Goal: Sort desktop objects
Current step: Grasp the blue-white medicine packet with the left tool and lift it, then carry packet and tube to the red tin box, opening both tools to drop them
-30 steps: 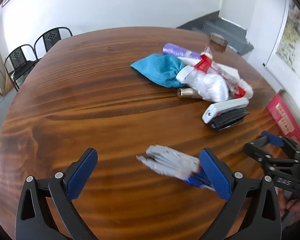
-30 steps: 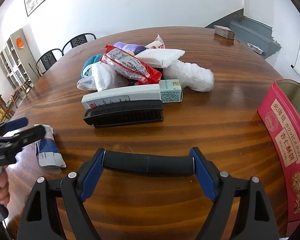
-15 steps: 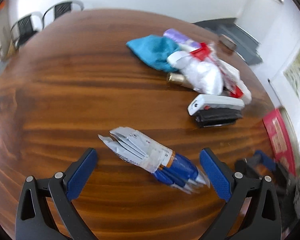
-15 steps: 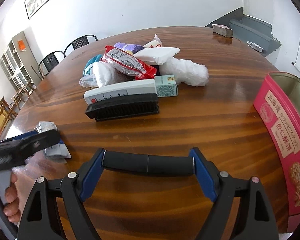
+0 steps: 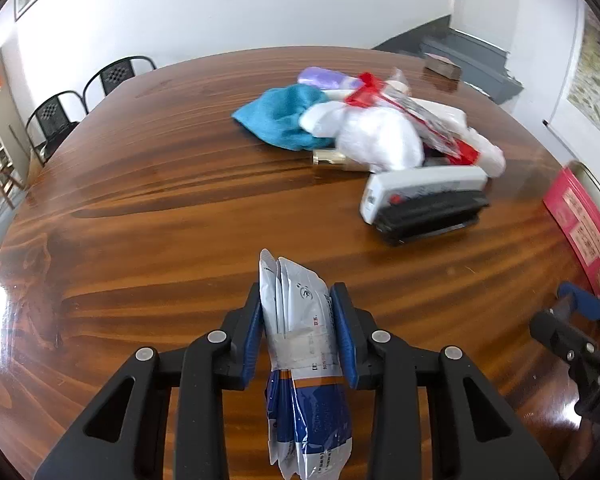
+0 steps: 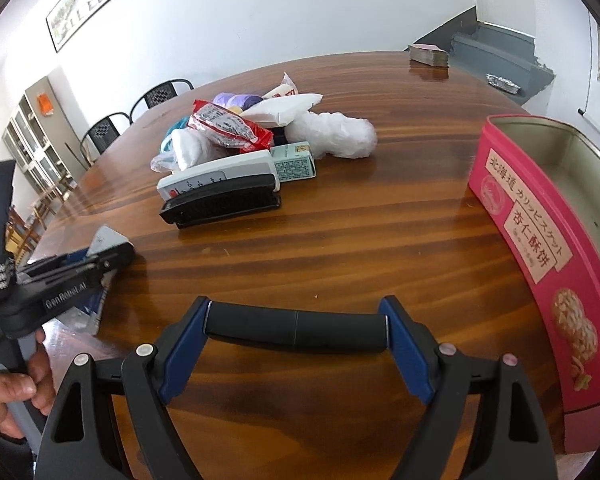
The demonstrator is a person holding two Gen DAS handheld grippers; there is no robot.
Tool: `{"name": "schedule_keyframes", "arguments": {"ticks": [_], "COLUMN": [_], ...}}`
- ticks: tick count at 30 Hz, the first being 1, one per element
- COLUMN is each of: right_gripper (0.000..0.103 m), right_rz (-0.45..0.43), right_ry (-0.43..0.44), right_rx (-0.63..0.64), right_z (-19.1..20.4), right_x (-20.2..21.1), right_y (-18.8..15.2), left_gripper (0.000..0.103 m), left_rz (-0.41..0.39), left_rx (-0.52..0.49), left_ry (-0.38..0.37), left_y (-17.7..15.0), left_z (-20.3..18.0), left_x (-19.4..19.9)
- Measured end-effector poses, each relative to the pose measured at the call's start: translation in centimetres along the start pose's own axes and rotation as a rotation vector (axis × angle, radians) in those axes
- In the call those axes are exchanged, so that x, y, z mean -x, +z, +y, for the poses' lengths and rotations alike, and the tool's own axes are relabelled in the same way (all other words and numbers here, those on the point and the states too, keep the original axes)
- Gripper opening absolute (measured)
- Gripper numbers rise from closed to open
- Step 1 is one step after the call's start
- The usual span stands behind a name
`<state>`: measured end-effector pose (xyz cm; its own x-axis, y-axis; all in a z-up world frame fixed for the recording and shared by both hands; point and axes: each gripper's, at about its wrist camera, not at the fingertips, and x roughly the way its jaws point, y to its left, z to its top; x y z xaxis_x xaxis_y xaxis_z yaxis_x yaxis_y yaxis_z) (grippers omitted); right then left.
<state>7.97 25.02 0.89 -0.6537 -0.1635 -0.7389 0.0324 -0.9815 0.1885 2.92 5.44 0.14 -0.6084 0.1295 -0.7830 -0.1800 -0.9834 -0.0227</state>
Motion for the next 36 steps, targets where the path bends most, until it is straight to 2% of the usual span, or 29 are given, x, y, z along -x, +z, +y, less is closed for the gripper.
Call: {"name": "schedule_keyframes", "arguments": {"ticks": [12,17,26,36], "right_gripper": [0.086,0.086,0.087,0.087], "right_rz": [-0.155,-0.262,-0.401,-0.417], "right_ry": [-0.021,-0.076,-0.244,-0.359], "right_rx": [-0.012,-0.046,-0.211,-0.369], "right_z": [-0.9,-2.7,-9.9,-17.5], "right_x": [4.0,7.4,13.4,15.7], "right_y": [0.0,0.4,-0.1,-2.1], "left_gripper": [0.035,0.035,0.035,0.035], "left_rz": [-0.08,-0.112,-0.186,-0.213], "left_rx": [-0.102,-0.147,-0.275,-0.398], "left_ry": [-0.101,-0.157,-0.295,-0.432], "left_y": [0.7,1.7,3.8,5.3], "left_z": [-4.3,-7.5,-16.2,-26.6], "left_x": [3.8,5.1,7.4,8.1]}}
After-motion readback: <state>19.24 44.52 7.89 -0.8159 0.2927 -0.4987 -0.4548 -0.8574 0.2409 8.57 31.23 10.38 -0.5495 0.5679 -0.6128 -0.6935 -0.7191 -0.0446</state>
